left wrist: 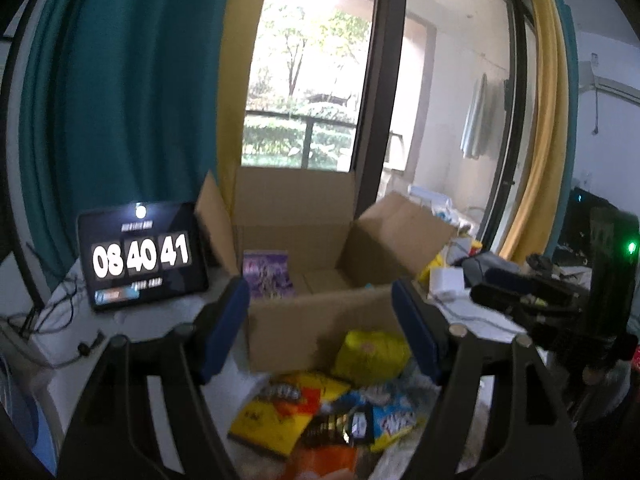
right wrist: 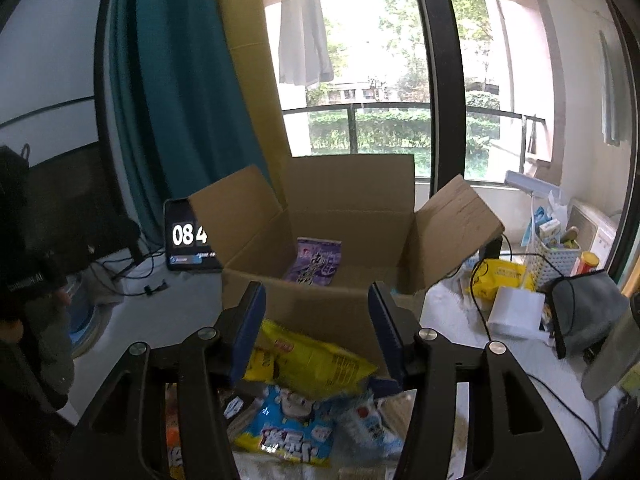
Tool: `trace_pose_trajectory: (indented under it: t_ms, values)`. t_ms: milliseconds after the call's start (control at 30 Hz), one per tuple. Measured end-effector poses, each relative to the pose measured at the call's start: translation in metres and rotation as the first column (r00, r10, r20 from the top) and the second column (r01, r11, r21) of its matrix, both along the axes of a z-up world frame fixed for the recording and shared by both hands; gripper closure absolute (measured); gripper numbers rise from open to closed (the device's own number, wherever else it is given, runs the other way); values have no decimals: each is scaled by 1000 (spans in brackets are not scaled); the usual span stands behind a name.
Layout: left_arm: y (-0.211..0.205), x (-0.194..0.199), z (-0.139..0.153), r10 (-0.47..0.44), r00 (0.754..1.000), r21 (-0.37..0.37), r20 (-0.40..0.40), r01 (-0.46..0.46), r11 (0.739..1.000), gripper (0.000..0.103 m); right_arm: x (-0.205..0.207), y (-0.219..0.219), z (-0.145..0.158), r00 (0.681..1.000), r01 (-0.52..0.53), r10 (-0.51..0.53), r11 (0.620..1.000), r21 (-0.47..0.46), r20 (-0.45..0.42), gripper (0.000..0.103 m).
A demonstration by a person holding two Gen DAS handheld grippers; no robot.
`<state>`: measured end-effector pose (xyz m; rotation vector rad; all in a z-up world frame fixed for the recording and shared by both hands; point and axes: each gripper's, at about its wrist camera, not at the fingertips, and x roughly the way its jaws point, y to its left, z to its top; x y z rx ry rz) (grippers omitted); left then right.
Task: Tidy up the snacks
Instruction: 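Grasp the clear nut bag with the left gripper while the right grasps a white-blue pack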
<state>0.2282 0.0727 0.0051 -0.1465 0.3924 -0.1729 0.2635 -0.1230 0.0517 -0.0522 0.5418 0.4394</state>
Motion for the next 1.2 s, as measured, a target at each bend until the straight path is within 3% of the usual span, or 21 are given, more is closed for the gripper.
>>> trace_pose_trajectory:
  t_ms: [333,700,967,1200]
  values:
    - [20,-37,-63,40,987,-33,-155,-46,998,28,-30,2,-25,997,-21,19,999,-29,-75,43]
    - [44,-52,-128,86,948,-64,-306,-110,992,28,-59,19,-74,979,-109,99,993,-49,-178,25]
    - [53,-43,-158,48,924,-110,-379,-96,989,28,-71,28,-109,948,-126,107,991,-47,-301,22]
    - [54,-28,-171,36,912,-75,-409,-73,995,27,-79,41,-136,908,-177,140,983,-58,-394,22]
